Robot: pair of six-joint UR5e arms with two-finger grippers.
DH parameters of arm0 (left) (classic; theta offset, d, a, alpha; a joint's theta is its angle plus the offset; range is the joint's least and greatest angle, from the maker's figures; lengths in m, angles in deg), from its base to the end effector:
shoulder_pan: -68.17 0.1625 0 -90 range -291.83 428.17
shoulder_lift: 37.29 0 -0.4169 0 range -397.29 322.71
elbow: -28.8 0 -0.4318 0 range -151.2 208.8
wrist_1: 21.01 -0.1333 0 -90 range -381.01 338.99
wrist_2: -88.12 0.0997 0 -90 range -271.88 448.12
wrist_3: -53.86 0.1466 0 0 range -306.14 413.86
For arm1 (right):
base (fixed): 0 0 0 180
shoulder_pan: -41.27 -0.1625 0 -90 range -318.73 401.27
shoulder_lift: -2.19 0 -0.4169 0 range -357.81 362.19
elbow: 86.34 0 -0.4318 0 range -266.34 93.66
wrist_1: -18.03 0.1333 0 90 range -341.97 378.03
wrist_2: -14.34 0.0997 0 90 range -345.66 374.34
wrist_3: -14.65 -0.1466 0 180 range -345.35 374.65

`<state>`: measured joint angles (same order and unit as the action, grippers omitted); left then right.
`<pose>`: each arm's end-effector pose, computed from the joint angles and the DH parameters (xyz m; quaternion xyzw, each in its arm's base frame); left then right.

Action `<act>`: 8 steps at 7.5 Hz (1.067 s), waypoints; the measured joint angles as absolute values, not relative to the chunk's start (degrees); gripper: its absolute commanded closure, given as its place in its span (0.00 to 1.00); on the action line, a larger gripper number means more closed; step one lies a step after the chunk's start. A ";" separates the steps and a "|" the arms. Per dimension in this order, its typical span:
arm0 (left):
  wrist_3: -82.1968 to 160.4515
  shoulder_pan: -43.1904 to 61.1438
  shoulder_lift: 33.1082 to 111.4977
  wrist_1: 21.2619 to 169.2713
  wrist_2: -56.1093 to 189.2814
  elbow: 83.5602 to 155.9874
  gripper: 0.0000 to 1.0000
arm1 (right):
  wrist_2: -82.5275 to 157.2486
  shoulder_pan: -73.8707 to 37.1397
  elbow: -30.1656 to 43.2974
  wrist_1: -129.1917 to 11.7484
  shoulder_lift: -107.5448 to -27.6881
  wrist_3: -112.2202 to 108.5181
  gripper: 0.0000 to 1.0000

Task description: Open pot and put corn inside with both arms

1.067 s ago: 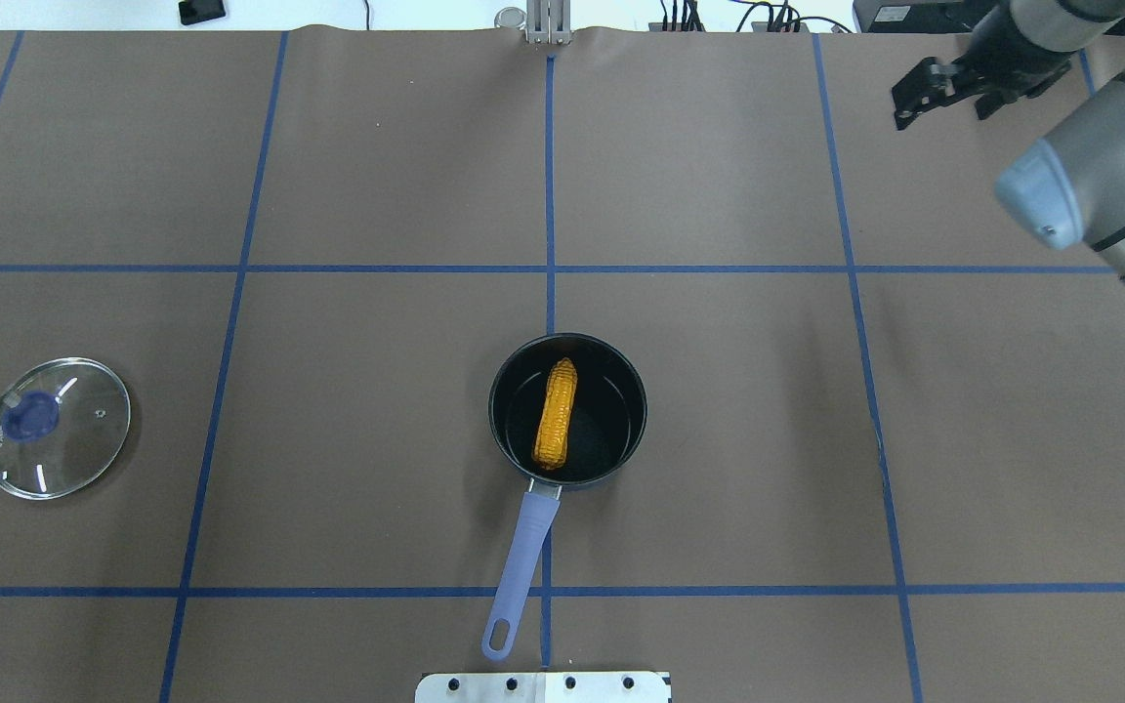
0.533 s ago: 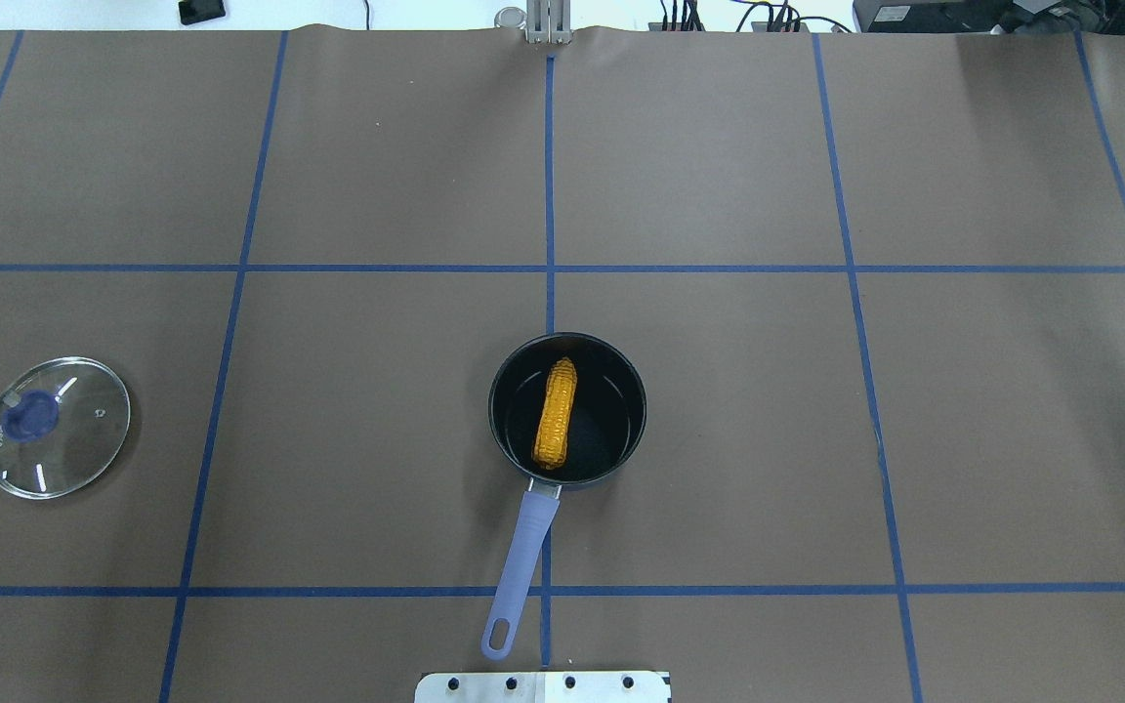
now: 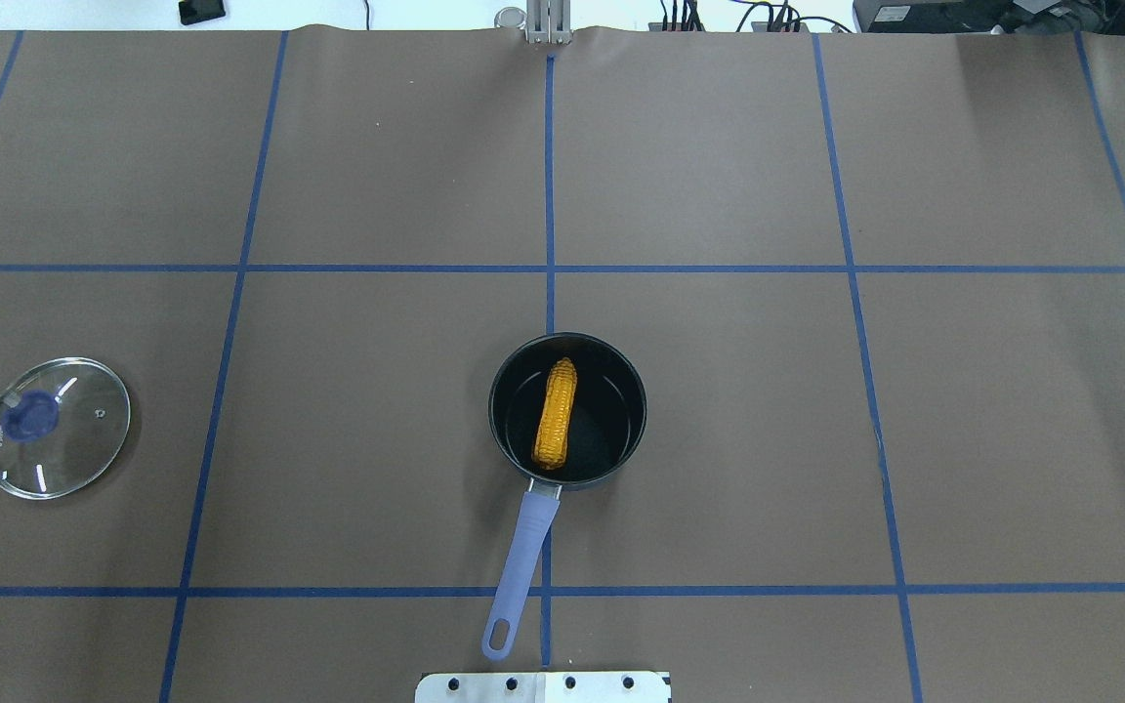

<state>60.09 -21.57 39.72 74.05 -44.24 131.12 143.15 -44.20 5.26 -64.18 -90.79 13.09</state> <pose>-0.0325 -0.4459 0.6742 0.0545 0.3587 0.0666 0.9295 0.0001 -0.5235 0.6916 0.0350 -0.3341 -0.0430 0.9409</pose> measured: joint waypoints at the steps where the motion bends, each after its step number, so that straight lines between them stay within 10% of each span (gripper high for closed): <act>1: 60.09 -21.56 39.71 74.12 -44.24 131.07 0.02 | 143.37 -44.90 6.83 -65.61 -90.66 13.02 0.00; 8: 60.10 -21.55 39.68 74.16 -44.33 131.23 0.02 | 144.57 -45.50 13.46 -75.19 -91.14 13.12 0.00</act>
